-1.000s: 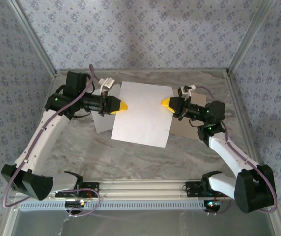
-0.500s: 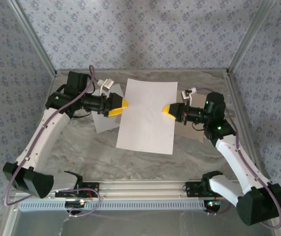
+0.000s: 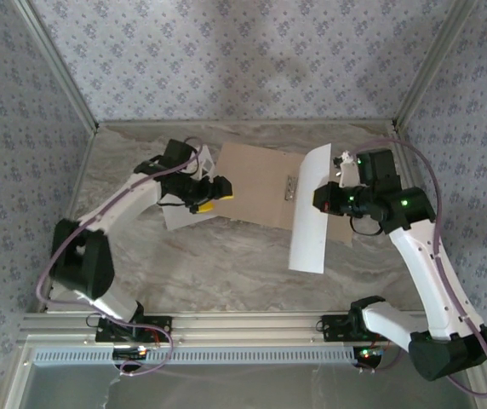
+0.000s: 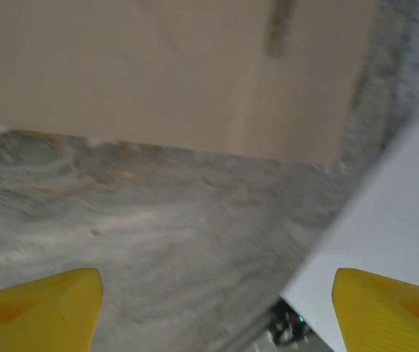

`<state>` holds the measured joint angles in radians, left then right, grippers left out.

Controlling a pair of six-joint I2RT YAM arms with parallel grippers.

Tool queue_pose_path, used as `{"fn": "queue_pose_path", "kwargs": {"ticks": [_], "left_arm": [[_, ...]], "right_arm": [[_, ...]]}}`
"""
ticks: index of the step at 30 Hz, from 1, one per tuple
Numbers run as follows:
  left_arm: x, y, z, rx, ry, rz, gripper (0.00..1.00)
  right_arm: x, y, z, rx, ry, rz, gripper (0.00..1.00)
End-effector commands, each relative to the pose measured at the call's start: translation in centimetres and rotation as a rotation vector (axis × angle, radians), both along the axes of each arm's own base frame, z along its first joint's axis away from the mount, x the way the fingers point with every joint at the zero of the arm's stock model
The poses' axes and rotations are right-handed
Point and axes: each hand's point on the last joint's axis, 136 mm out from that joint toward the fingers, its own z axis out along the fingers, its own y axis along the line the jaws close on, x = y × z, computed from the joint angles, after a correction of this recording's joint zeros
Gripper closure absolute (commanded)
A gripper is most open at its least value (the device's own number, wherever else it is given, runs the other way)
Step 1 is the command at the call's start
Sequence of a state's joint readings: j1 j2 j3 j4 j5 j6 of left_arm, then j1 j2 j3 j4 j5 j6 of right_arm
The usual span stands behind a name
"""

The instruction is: Put the files into the folder

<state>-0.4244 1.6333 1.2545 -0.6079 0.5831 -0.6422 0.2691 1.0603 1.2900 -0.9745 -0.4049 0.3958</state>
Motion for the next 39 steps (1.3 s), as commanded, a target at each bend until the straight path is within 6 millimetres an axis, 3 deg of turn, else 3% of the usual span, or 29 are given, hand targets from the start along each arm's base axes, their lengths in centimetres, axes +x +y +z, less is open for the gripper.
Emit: {"fn": "queue_pose_path", "kwargs": {"ticks": [1,9,16,22,30,39], "left_arm": [[4.0,-0.8,-1.7,0.051,-0.078,0.066,0.19],[7.2,-3.6,-6.8,0.126,-0.054,0.061,0.22],[6.2,-3.4,-10.0,0.164,0.012,0.067,0.23],[4.1,-2.9,-12.6,0.176,0.081,0.092,0.23],[-0.8,-1.4,-15.0,0.223,0.159,0.057,0.23],[-7.0,1.5,-15.2,0.242,0.189,0.011,0.25]], "right_arm": [[-0.1,-1.4,1.3,-0.105,-0.062,-0.001,1.00],[0.6,-1.0,3.2,-0.090,-0.127,0.013,1.00],[1.4,-0.4,3.8,-0.070,-0.141,0.031,1.00],[3.1,1.0,5.5,-0.013,-0.183,0.040,1.00],[4.6,3.1,7.1,0.020,-0.210,0.080,1.00],[4.5,7.0,7.6,0.052,-0.203,0.209,1.00]]}}
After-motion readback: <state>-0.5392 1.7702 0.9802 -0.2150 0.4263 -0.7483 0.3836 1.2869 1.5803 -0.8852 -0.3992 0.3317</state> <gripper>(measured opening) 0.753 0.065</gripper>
